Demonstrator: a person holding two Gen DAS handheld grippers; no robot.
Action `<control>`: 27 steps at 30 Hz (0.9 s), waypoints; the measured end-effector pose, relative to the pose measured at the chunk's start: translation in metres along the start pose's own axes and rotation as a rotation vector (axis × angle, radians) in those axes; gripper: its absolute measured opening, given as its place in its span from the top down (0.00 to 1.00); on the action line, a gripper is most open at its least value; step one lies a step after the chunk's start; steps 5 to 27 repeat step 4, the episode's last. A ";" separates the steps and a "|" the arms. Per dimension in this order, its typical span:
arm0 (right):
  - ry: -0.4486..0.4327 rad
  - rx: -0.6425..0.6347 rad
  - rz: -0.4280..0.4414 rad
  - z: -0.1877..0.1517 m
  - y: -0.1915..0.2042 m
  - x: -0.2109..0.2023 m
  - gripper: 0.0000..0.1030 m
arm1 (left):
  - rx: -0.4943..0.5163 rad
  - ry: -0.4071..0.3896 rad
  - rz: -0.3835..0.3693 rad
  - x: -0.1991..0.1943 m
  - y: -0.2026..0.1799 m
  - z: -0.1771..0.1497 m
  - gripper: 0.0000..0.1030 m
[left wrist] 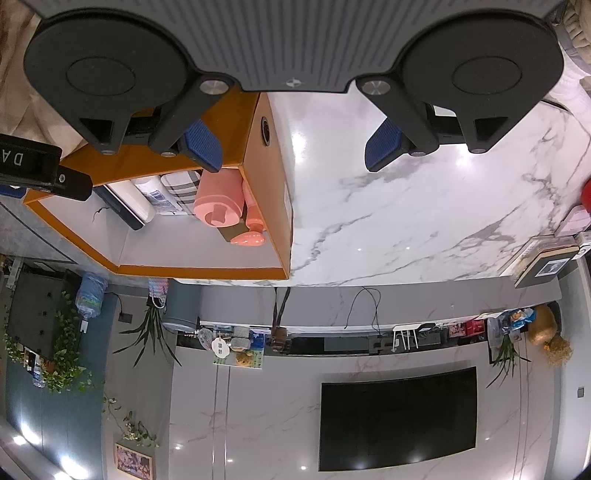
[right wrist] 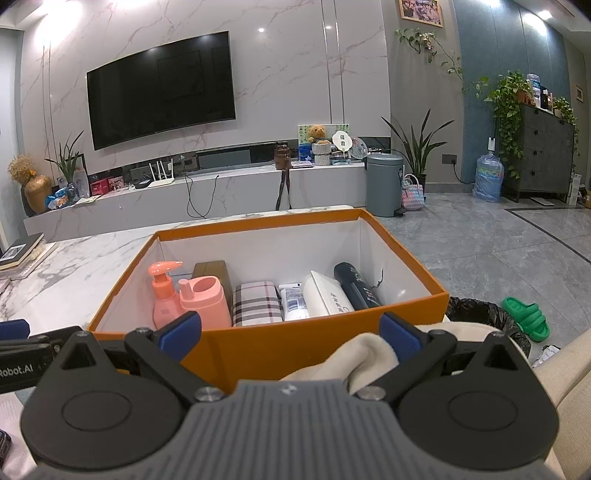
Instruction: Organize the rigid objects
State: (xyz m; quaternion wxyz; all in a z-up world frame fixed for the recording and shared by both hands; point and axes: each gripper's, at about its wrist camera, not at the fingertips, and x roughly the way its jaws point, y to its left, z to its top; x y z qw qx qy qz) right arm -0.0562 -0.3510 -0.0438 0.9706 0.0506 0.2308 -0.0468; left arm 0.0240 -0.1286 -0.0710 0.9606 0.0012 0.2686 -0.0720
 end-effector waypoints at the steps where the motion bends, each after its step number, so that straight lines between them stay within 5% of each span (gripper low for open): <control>1: 0.000 0.000 0.000 0.000 0.000 0.000 0.03 | -0.002 -0.001 0.000 0.000 0.000 0.000 0.01; 27: 0.000 -0.001 0.000 0.000 0.000 0.000 0.03 | -0.002 0.000 0.000 0.000 0.000 0.000 0.01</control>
